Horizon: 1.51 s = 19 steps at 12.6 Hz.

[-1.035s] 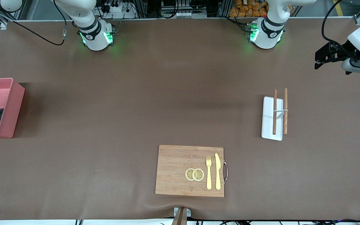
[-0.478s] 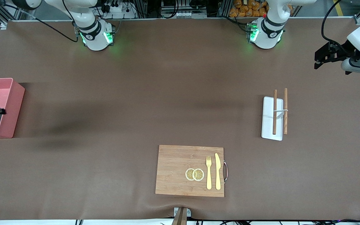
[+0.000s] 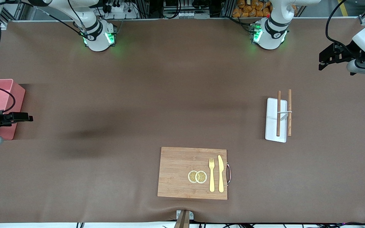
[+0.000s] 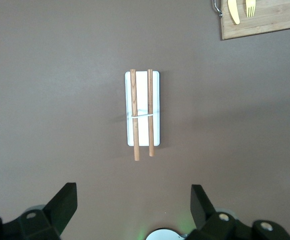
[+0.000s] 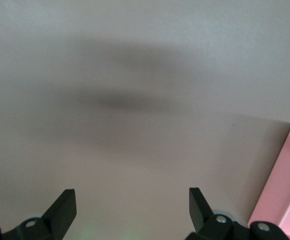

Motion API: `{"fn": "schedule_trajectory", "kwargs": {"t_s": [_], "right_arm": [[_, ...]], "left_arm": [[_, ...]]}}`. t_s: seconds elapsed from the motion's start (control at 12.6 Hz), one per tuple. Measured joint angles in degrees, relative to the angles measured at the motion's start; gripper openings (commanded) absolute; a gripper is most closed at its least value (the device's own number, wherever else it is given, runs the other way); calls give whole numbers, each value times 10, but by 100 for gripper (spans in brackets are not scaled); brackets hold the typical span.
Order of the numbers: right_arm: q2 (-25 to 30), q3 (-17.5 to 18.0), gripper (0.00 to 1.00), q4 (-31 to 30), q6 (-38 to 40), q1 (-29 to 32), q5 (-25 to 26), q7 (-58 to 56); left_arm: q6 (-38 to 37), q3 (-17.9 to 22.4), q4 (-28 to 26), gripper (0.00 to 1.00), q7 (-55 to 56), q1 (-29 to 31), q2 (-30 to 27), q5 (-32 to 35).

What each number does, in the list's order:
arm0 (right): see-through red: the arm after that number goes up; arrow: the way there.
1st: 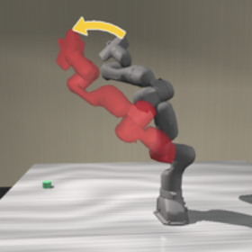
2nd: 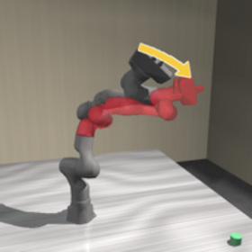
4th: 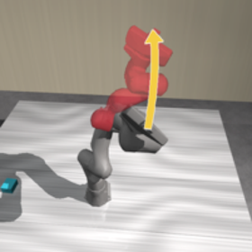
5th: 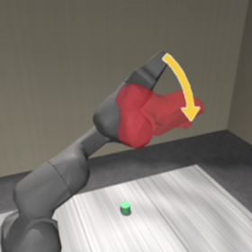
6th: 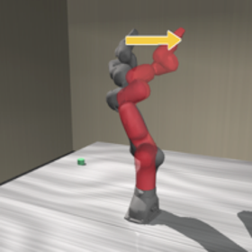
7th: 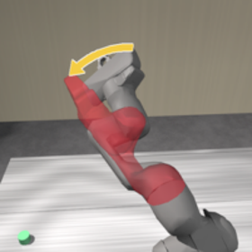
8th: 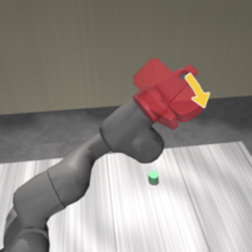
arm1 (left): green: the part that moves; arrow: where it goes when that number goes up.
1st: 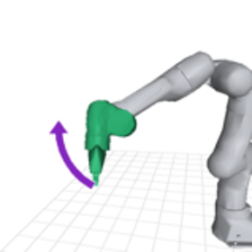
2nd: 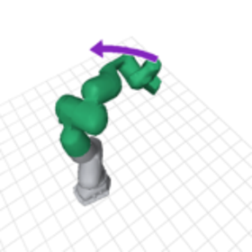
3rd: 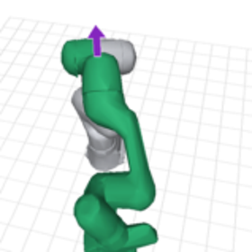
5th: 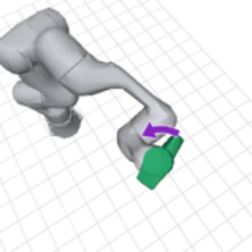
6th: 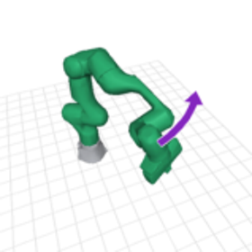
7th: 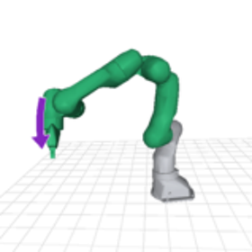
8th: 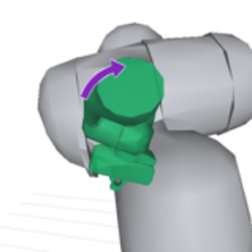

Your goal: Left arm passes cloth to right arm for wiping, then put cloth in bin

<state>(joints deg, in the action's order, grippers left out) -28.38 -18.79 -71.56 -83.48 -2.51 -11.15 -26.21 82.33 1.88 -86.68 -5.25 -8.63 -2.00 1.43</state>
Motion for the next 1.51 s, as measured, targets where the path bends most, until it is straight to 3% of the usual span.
{"fn": "schedule_trajectory", "kwargs": {"t_s": [0.24,0.48,0.64,1.03,1.51], "right_arm": [[71,59,100,4,52,33,23,110],[165,143,100,1,98,36,48,245],[221,182,100,-19,106,43,65,271],[319,191,100,-111,72,65,68,272],[320,199,100,-146,-23,66,108,271]], "left_arm": [[0,0,0,100,0,0,0,0],[0,0,1,100,0,0,0,0],[0,0,2,100,0,0,1,0],[0,0,2,100,0,0,1,0],[0,0,2,100,0,0,1,0]]}}
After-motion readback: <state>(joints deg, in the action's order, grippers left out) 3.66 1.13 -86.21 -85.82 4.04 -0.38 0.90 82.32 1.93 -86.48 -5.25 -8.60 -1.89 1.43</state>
